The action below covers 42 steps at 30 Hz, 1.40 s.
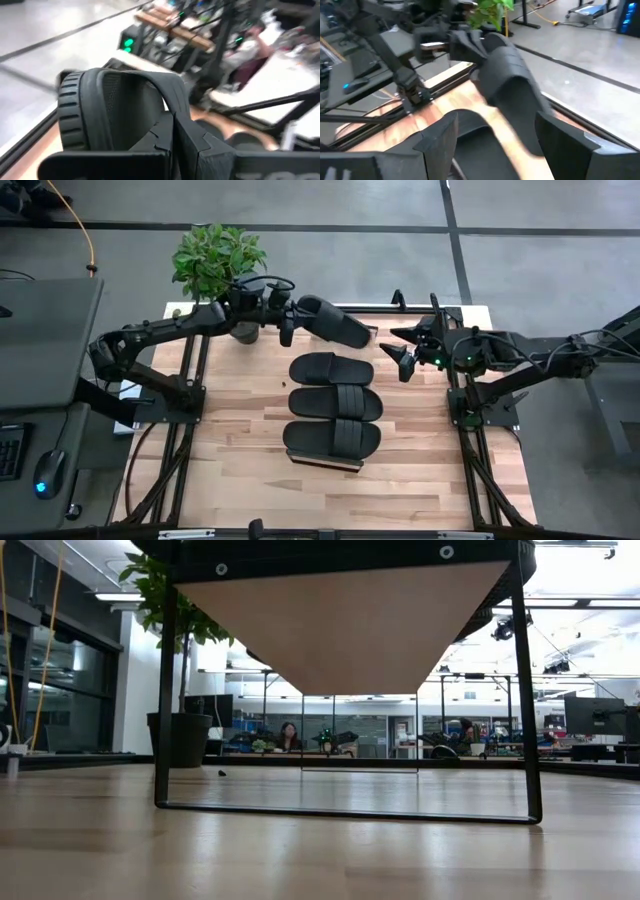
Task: Pick and place slides into the shelf
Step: Put the black slide on the shelf
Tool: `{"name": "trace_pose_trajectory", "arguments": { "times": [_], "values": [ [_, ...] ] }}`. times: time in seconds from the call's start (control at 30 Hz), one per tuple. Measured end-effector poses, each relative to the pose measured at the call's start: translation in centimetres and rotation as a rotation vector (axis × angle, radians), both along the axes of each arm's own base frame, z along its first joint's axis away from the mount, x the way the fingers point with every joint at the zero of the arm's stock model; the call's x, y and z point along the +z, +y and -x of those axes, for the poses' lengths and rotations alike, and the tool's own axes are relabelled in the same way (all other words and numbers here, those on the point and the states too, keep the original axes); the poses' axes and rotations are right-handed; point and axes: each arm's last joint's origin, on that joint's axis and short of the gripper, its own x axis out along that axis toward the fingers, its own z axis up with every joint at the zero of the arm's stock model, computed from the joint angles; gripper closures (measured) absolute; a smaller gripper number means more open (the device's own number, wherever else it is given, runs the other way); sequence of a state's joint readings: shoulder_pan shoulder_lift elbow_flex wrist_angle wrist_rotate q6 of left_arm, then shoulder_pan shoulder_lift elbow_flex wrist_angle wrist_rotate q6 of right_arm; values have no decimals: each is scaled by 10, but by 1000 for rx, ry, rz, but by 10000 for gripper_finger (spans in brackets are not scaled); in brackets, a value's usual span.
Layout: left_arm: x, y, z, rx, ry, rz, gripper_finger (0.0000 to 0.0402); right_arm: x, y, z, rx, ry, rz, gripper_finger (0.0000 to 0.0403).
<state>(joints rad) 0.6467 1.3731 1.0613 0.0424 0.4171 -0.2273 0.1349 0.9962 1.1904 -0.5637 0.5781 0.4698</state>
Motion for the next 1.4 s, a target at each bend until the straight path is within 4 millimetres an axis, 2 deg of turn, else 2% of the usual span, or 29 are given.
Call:
{"name": "trace_pose_trajectory", "arguments": {
  "times": [0.33,0.6,0.8,0.97,1.17,1.4],
  "values": [
    [9,-11,-10,-32,-111,19,402,-2,-8,-1,-47,18,5,148],
    [0,-6,-15,18,-98,85,401,-2,-9,-1,-21,23,-6,148],
    [-16,2,-26,39,-84,159,401,-2,-9,-1,-19,24,-5,148],
    [-29,5,-31,46,-164,212,401,-2,-8,-1,8,26,-14,148],
    [-64,-2,-20,58,-244,302,401,-3,-8,-1,26,31,-28,148],
    [-89,-11,-7,71,-293,368,401,-3,-8,-1,26,30,-28,148]
  ]
}}
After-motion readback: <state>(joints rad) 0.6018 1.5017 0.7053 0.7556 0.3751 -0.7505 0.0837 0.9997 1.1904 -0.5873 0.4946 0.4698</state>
